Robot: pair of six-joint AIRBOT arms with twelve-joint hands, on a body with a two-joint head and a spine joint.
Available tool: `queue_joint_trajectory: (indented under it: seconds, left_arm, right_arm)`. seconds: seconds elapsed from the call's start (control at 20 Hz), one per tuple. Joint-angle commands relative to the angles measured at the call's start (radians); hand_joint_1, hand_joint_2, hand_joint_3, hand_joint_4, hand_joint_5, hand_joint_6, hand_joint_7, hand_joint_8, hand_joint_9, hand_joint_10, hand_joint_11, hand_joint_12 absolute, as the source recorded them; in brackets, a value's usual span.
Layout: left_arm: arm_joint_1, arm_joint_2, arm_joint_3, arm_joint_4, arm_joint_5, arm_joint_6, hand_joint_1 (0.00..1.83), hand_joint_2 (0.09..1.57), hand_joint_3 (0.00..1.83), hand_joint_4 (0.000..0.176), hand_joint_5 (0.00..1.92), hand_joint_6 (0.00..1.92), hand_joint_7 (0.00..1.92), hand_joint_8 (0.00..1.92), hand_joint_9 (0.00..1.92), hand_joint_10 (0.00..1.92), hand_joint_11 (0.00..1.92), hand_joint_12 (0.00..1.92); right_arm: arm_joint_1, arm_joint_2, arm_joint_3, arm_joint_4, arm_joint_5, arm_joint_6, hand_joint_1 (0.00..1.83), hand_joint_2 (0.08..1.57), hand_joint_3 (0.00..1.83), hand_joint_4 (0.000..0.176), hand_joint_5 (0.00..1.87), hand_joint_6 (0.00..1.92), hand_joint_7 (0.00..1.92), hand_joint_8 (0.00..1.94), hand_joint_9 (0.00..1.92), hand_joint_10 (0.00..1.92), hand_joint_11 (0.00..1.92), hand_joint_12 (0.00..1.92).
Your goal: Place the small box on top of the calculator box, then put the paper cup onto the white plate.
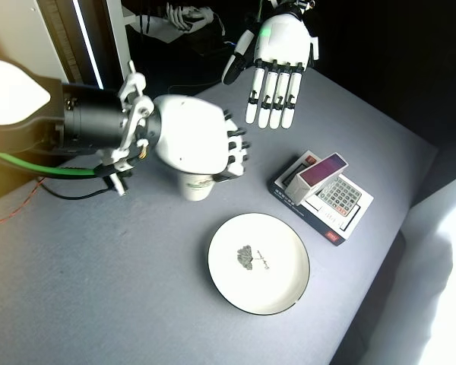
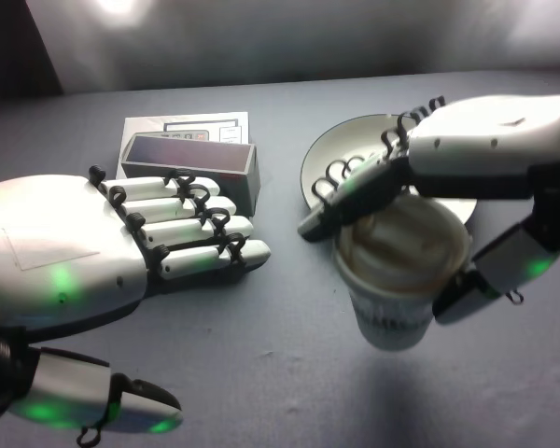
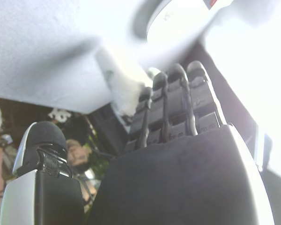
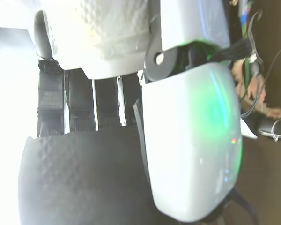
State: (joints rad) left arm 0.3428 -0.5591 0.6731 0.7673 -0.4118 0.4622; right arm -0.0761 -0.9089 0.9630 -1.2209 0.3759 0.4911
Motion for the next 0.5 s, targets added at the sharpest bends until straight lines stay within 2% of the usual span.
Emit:
queue_joint_trajectory:
  seconds: [0.0, 0.15, 0.25, 0.45]
  left_arm:
    - [-0.011, 0.009, 0.001, -0.023, -0.084, -0.003, 0.21, 1.15, 0.0, 0.0, 0.02, 0.01, 0.05, 0.01, 0.03, 0.01, 0.01, 0.01]
    - [-0.013, 0.008, 0.001, -0.023, -0.084, -0.003, 0.23, 1.15, 0.0, 0.0, 0.03, 0.01, 0.06, 0.01, 0.05, 0.01, 0.04, 0.02]
    - [-0.016, 0.008, 0.001, -0.023, -0.077, -0.003, 0.21, 1.16, 0.0, 0.0, 0.01, 0.0, 0.02, 0.0, 0.02, 0.01, 0.02, 0.01]
    - [-0.017, 0.007, 0.001, -0.023, -0.076, -0.003, 0.23, 1.16, 0.0, 0.0, 0.01, 0.0, 0.02, 0.01, 0.02, 0.01, 0.02, 0.01]
  right_arm:
    - [0.027, 0.004, 0.018, 0.063, 0.038, 0.0, 1.49, 1.11, 0.0, 0.0, 0.86, 1.04, 0.98, 0.86, 0.95, 1.02, 0.81, 1.58]
    - [0.052, -0.036, 0.096, 0.09, 0.036, -0.003, 1.49, 1.09, 0.0, 0.0, 0.89, 0.98, 1.04, 0.77, 1.01, 0.92, 0.82, 1.54]
    - [0.073, -0.065, 0.146, 0.093, 0.033, -0.012, 1.49, 1.1, 0.0, 0.0, 0.85, 1.01, 1.04, 0.79, 1.0, 0.96, 0.78, 1.58]
    - [0.128, -0.163, 0.279, 0.104, -0.001, -0.045, 1.49, 1.09, 0.0, 0.0, 0.91, 0.95, 1.04, 0.76, 1.01, 0.93, 0.82, 1.56]
